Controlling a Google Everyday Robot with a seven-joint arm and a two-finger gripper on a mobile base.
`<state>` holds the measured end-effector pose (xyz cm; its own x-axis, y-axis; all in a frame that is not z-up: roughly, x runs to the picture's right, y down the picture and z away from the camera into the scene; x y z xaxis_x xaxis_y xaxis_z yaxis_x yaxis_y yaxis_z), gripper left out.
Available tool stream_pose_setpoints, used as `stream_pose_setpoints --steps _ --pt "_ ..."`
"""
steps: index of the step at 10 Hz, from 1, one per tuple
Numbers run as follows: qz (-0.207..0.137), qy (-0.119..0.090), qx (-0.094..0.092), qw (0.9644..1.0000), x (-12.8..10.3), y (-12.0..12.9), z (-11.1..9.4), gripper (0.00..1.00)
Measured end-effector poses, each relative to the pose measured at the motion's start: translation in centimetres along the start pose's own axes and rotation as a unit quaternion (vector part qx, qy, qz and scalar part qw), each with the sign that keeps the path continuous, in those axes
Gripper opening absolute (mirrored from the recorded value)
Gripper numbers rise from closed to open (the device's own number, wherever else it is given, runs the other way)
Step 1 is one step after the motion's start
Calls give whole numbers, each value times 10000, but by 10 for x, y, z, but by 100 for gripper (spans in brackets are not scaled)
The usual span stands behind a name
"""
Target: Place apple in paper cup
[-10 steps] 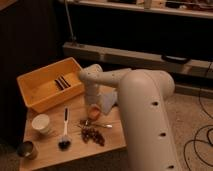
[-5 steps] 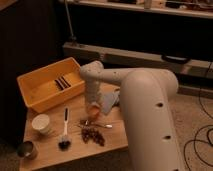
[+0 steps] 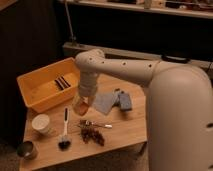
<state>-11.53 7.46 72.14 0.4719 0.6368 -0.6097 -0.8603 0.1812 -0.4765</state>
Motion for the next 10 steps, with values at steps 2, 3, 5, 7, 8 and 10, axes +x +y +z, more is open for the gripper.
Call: stream_pose_setpoints --steps 2,3,5,7,8,10 --pt "-742 12 -163 9971 15 60 -14 0" --pt "-1155 -23 -231 9930 18 90 -14 0" --pt "-1667 -163 -261 9855 8 131 -5 0" --pt "-1858 -299 -321 9816 -5 150 1 0" --pt "-1929 -353 -377 9799 -17 153 3 0" --pt "-2135 -390 -533 9747 -40 163 9 0"
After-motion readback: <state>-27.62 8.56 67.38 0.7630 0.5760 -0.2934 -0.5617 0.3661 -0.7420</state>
